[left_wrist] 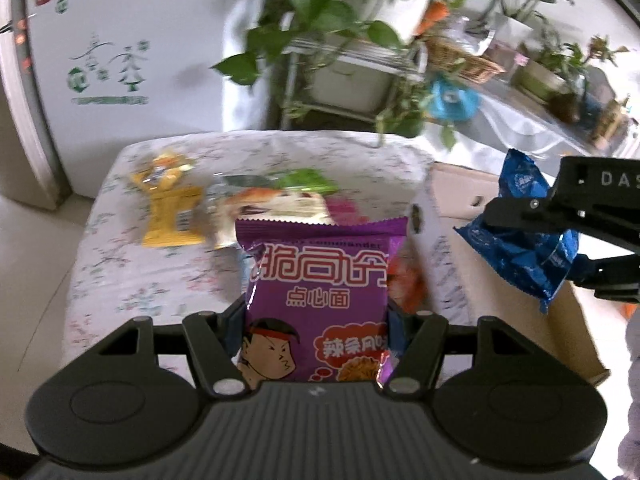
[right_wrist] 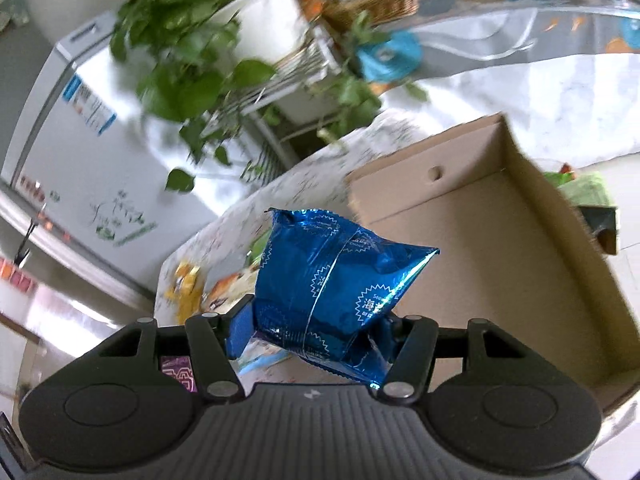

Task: Organize snacks
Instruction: 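Lift both held bags and carry them toward the cardboard box, then lower both bags into the cardboard box and open both grippers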

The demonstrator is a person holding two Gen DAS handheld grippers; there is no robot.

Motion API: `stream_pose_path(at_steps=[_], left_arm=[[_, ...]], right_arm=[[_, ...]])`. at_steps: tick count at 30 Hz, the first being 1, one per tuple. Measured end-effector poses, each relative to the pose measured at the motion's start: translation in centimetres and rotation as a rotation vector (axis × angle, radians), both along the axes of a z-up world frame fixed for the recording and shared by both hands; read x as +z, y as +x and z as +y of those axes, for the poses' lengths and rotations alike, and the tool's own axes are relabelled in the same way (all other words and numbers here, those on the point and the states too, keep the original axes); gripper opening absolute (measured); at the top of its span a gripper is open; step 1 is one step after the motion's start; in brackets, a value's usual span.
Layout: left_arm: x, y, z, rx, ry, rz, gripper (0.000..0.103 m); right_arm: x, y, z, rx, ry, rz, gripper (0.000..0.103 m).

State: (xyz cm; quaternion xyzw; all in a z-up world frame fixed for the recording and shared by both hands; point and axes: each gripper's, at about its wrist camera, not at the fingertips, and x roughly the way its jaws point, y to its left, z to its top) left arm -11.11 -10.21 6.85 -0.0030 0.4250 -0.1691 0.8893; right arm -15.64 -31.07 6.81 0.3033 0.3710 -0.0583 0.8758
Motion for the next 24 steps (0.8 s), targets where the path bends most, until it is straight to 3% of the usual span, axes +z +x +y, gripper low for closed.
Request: stream_pose_path(at_steps=[12, 24], left_arm=[[0.7, -0.7, -6.1, -0.099, -0.054, 0.009, 0.065], [-0.6, -0.2, -11.7, -0.165, -0.089, 0.065, 0.065]], right_arm=[[0.2, -3.3, -4.8, -0.13, 0.001, -0.019, 0.066], [-0.1, -4.1, -7.0, -0.246, 0.015, 0.0, 0.066]])
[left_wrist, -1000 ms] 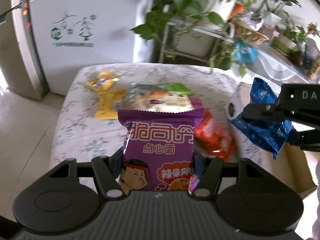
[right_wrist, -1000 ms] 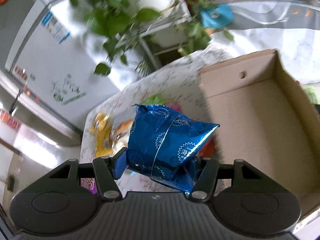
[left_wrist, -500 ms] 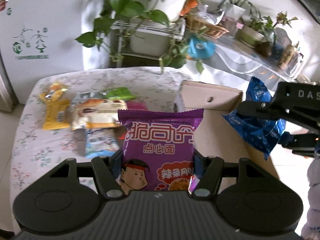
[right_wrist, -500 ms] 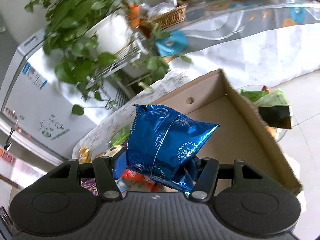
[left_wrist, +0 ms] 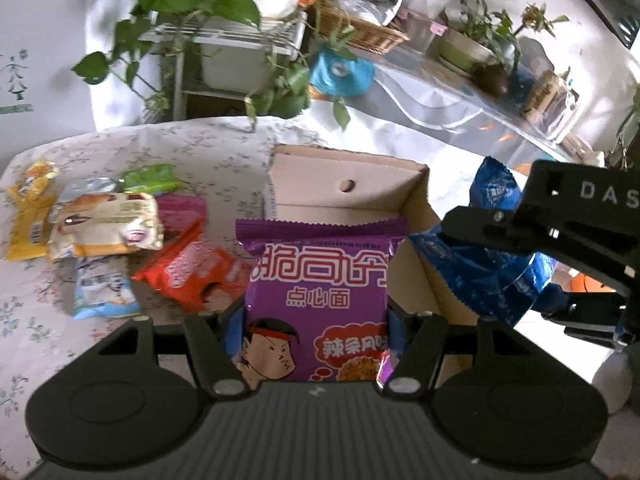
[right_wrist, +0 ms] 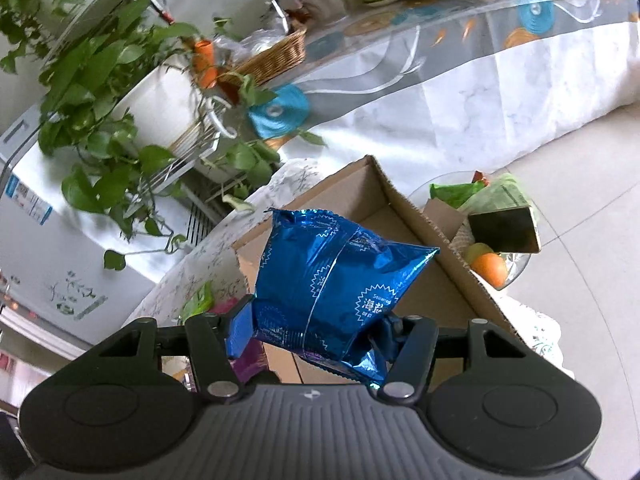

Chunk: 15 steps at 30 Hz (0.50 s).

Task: Organize snacks
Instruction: 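Lower both bags into the cardboard box and open both grippers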

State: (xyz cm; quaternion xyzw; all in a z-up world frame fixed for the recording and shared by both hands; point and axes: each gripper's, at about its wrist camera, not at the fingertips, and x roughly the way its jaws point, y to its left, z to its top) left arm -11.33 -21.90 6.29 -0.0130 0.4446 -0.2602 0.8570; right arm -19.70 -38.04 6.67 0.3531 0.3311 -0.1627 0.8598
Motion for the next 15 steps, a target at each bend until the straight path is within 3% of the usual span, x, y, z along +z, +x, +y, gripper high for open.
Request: stream_pose_path(at_steps=[6, 12, 15], left_arm=[[-1.0, 0.3, -2.3, -0.041, 0.031, 0.017, 0.065], [-0.8, -0.3, -3.1, -0.072, 0.033, -0.009, 0.085], [-0.2, -0.6, -3.0, -0.095, 0.04, -0.046, 0.086]], right_arm=[[-0.5, -0.1, -0.9, -0.056, 0.015, 0.024, 0.066], [-0.8, -0.3, -1.5, -0.108, 0.044, 0.033, 0.07], [-0.8, -0.4, -1.5, -0.118, 0.051, 0.028, 0.076]])
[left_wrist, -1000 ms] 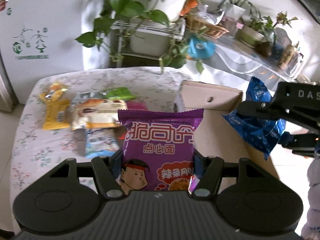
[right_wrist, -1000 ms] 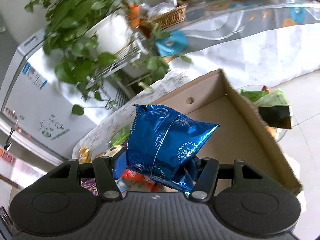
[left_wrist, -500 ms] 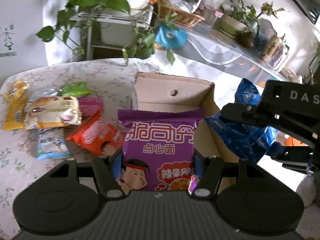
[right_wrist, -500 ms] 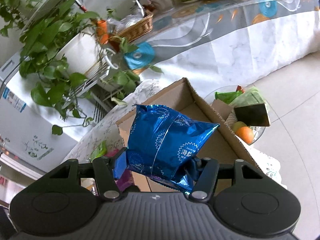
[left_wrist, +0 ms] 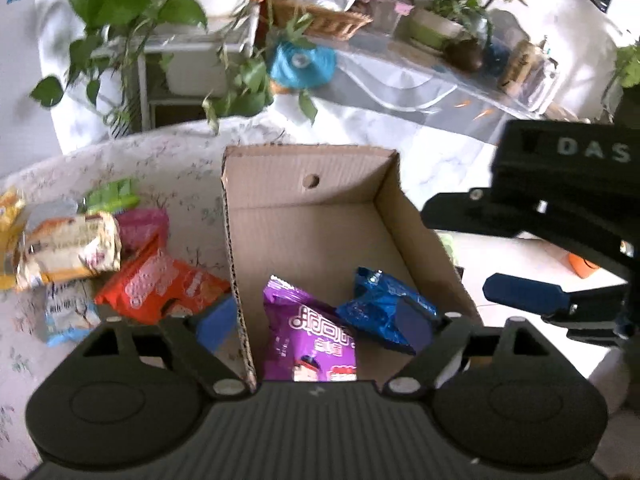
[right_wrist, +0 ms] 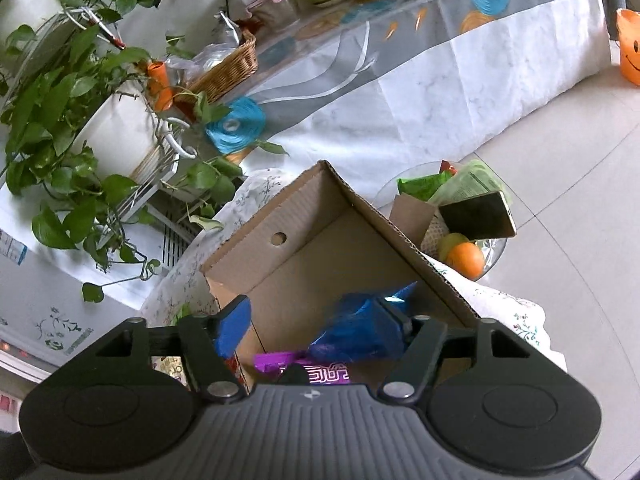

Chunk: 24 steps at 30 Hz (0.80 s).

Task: Organize snacks
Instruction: 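Lower both bags into the cardboard box and open both grippers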

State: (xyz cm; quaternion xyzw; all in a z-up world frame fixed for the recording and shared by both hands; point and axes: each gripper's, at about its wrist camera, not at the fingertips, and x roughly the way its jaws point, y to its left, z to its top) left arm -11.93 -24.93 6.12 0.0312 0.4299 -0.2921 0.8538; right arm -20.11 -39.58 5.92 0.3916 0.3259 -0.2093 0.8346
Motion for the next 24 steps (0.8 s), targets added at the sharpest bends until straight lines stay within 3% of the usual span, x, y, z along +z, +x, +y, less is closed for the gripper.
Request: stream_pose_path(at_steps=[24], left_arm=[[-1.2, 2.8, 9.0, 0.034, 0.142, 0.011, 0.09]], right_arm=[[0.0, 3.3, 3.2, 0.154, -0.026, 0.03, 0.081]])
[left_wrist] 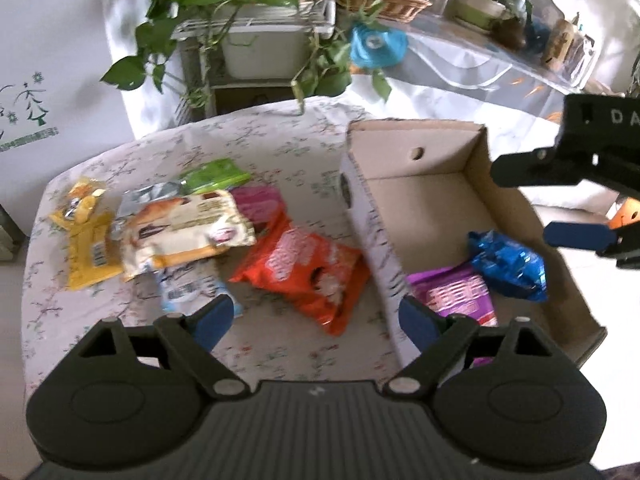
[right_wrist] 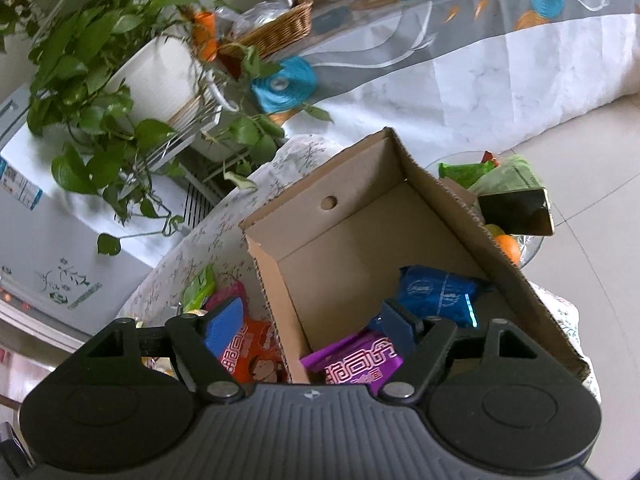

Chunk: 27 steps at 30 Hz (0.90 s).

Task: Organize snacks
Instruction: 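Lower both bags into the cardboard box and open both grippers, then move both grippers back over the snacks, left over croissant bag, right over red bag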

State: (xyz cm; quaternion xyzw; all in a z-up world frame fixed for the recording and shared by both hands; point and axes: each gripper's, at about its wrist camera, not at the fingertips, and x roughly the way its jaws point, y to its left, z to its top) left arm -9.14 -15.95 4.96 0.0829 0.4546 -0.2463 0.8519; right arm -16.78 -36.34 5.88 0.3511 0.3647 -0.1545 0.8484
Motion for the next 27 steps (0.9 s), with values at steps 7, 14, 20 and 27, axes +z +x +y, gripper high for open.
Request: stream_pose_path(at_steps=[7, 14, 20, 27], left_arm=[[-0.7, 2.1, 4.4, 0.041, 0.027, 0.021, 0.09], [-1.1, 5.2, 9.4, 0.177, -0.012, 0.038, 0.09], [-0.9, 8.4, 12.7, 0.291, -0.041, 0.016, 0.09], [-1.5, 10.6, 12.8, 0.223, -0.025, -0.053, 0.09]], right_arm=[[0.1, 0.9, 1.2, 0.046, -0.023, 0.004, 0.081], [0.1, 2.2, 2.7, 0.094, -0.045, 0.006, 0.081], [0.2, 3.2, 4.4, 0.17, -0.064, -0.011, 0.082], [-0.3, 5.2, 7.3, 0.382, -0.111, -0.045, 0.082]])
